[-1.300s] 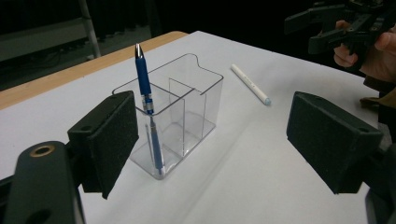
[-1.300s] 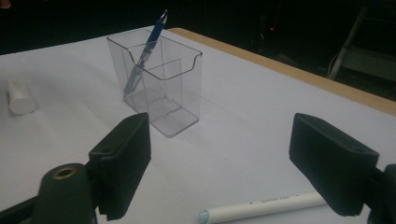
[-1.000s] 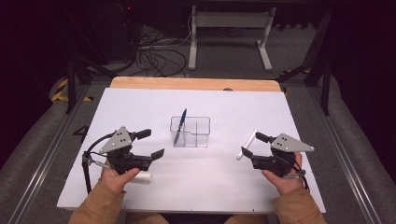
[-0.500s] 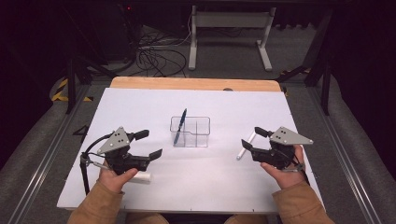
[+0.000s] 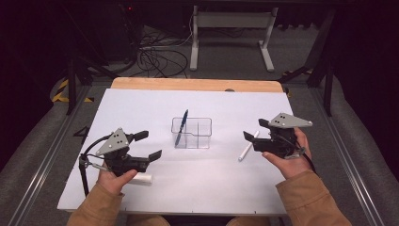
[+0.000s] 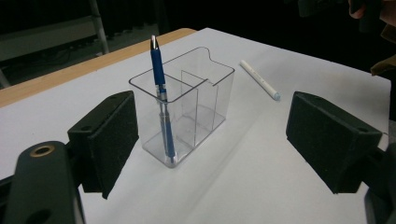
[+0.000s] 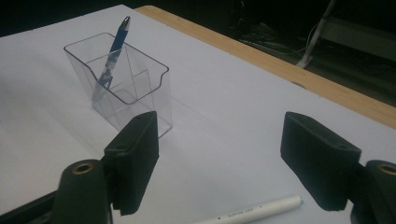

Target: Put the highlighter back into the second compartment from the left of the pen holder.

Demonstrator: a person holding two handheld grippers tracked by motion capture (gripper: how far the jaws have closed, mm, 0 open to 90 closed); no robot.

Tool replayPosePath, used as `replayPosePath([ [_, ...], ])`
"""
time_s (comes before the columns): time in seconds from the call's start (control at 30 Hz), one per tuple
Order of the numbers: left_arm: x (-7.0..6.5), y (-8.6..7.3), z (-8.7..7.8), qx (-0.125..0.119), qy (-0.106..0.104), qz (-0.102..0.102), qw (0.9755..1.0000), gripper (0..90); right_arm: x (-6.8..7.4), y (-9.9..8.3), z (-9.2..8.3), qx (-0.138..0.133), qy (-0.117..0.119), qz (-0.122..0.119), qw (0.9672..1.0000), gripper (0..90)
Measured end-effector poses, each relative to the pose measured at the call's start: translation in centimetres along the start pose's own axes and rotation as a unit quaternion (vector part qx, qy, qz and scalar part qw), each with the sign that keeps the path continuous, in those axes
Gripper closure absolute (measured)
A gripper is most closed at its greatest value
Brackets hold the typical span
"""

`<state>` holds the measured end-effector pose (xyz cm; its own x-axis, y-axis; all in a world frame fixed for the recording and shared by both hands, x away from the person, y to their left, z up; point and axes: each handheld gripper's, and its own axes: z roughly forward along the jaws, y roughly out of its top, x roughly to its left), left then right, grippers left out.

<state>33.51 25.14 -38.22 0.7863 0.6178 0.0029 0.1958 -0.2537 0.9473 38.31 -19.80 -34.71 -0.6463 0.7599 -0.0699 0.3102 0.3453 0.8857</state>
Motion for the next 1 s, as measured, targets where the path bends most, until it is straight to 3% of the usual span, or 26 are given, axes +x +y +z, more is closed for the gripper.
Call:
replayPosePath([
  [0.3,0.0,-0.1,0.1,0.003,0.001,0.000,1.0000,17.8,-0.4,0.3,0.9,0.024,0.014,0.028,0.9992,24.4],
  [0.4,0.0,0.0,0.1,0.002,0.000,-0.001,1.0000,17.8,-0.3,0.6,1.1,0.032,-0.002,0.026,0.9992,22.8],
  [0.5,0.0,0.0,0.1,0.003,0.001,0.000,1.0000,17.7,-0.4,0.7,1.7,0.062,-0.012,0.060,0.9962,20.7],
  [0.6,0.0,0.0,0.1,0.002,0.002,0.000,1.0000,17.6,-0.5,0.9,2.1,0.075,-0.028,0.061,0.9949,25.8],
  [0.67,0.0,0.0,0.1,0.002,0.001,0.000,1.0000,17.6,-0.6,1.1,2.4,0.083,-0.025,0.069,0.9938,26.0],
  [0.73,0.0,0.0,0.1,0.002,0.002,0.000,1.0000,17.6,-0.6,1.3,2.7,0.105,-0.018,0.082,0.9909,33.1],
  [0.8,0.0,0.0,0.1,0.002,0.001,0.001,1.0000,17.6,-0.7,1.5,3.0,0.131,-0.016,0.104,0.9858,36.4],
  [0.9,0.0,0.0,0.1,0.002,0.002,0.002,1.0000,17.6,-1.0,1.9,3.4,0.136,-0.006,0.117,0.9837,41.2],
  [1.0,0.0,0.0,0.0,0.002,0.003,0.003,1.0000,17.6,-1.2,2.1,3.8,0.165,-0.011,0.147,0.9753,41.2],
])
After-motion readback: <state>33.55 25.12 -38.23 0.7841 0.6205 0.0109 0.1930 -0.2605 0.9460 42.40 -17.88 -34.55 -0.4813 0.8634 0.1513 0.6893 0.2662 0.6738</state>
